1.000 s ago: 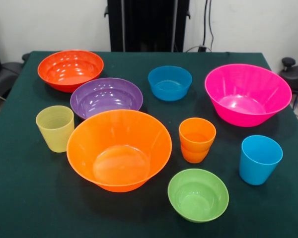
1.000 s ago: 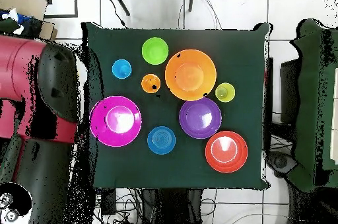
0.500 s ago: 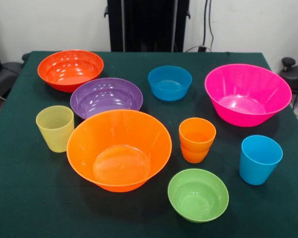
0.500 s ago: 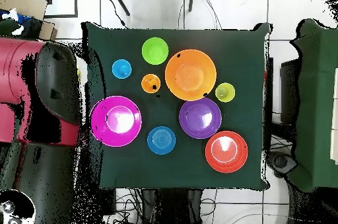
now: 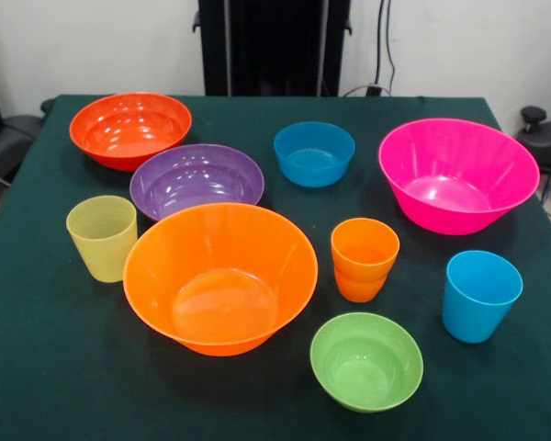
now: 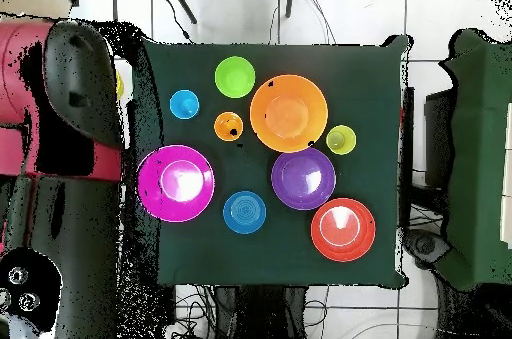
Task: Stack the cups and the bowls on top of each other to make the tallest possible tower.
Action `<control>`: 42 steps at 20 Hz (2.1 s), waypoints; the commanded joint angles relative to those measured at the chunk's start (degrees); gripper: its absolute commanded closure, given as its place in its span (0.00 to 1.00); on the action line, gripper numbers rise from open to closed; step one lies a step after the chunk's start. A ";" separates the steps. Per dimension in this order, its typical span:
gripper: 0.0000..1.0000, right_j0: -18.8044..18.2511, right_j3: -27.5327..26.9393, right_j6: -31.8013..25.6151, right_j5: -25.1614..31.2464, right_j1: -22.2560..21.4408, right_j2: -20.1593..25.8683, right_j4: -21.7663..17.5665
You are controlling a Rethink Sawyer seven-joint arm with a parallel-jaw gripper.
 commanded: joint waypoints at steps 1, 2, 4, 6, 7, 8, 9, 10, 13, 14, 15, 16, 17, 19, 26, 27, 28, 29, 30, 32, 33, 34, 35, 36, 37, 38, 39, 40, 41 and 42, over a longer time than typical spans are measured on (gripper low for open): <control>1.00 -3.99 -11.69 -25.25 8.88 5.65 11.95 -8.02; 1.00 -4.43 -13.24 -26.69 9.51 6.19 12.36 -8.34; 1.00 -5.35 -15.41 -29.43 10.56 6.93 13.29 -8.79; 1.00 -6.24 -16.17 -31.95 11.04 7.13 14.07 -9.24; 1.00 -6.64 -16.31 -33.17 11.09 7.12 14.33 -9.56; 1.00 -7.03 -16.77 -33.94 11.30 7.28 14.35 -9.76; 1.00 -7.40 -17.15 -34.79 11.28 7.42 14.35 -10.02; 1.00 -7.86 -18.36 -35.57 11.69 7.96 14.19 -10.19; 1.00 -9.17 -22.60 -36.79 13.19 10.07 13.67 -10.20; 1.00 -9.47 -24.12 -36.86 13.56 10.89 13.32 -10.09; 1.00 -9.72 -25.35 -36.49 13.87 11.63 13.06 -9.80; 1.00 -9.73 -26.13 -35.84 14.22 12.21 12.80 -9.40; 1.00 -9.62 -26.80 -35.31 14.27 12.64 12.41 -9.12; 1.00 -9.83 -28.98 -34.36 15.20 13.93 11.71 -8.20; 1.00 -10.01 -34.78 -31.39 18.11 17.52 9.70 -5.15; 1.00 -9.97 -35.59 -30.73 18.44 17.97 9.20 -4.65; 1.00 -9.79 -36.01 -29.63 18.74 18.26 8.79 -4.22; 1.00 -9.56 -36.39 -28.12 19.00 18.54 8.34 -3.67; 1.00 -9.15 -35.99 -25.84 18.82 18.40 8.12 -3.35; 1.00 -8.30 -36.43 -21.45 19.03 19.06 7.31 -1.94; 1.00 -7.90 -37.12 -19.64 19.28 19.69 6.70 -0.97; 1.00 -7.61 -38.94 -17.76 19.94 20.99 5.39 0.80; 1.00 -7.27 -40.19 -15.98 20.31 21.97 4.18 2.45; 1.00 -7.08 -41.47 -14.30 20.84 22.96 2.10 4.82; 1.00 -6.90 -42.74 -12.62 21.37 23.94 0.02 7.18; 1.00 -6.71 -44.02 -10.95 21.90 24.93 -2.06 9.54; 1.00 -6.83 -45.15 -9.49 22.40 25.77 -5.75 13.04; 1.00 -6.95 -46.27 -8.04 22.91 26.61 -9.43 16.53; 1.00 -7.54 -47.03 -6.96 23.31 27.24 -14.10 21.12; 1.00 -8.13 -47.79 -5.88 23.71 27.88 -18.76 25.70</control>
